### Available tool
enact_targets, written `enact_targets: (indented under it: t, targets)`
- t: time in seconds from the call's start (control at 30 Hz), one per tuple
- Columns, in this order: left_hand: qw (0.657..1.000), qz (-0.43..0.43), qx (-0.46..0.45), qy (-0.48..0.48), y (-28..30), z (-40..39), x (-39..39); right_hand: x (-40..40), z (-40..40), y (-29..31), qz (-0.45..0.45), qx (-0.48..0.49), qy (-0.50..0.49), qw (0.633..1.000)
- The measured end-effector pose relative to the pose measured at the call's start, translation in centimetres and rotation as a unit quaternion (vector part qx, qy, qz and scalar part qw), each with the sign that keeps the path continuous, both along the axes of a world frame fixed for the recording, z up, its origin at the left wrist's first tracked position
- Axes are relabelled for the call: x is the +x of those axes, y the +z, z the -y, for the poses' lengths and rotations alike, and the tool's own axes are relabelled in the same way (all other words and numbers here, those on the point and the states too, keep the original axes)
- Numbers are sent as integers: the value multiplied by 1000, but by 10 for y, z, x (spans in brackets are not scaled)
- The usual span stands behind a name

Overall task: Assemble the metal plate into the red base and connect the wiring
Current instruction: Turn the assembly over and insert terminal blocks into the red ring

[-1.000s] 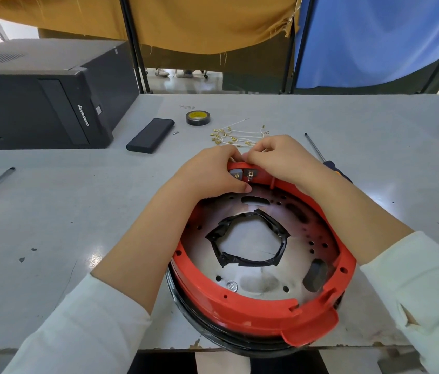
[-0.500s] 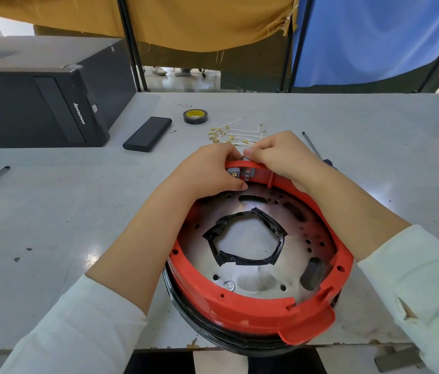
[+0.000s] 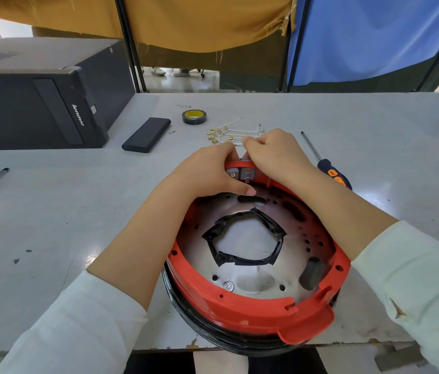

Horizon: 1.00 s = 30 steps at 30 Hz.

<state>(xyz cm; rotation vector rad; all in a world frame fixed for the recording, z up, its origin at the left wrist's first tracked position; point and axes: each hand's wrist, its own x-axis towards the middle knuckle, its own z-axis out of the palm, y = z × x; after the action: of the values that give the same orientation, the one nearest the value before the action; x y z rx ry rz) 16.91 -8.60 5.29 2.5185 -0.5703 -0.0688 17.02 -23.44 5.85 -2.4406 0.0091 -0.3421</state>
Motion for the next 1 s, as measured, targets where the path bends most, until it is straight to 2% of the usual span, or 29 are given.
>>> enact_targets:
  t: [0.4,1.0]
  targets:
    - [1000,17,-6,-8,2,0,2,5,-1,0,7,5,-11,1000]
    - [1000,19,3,-5,-2,2,6,5,-1,-3,15,-39,8,999]
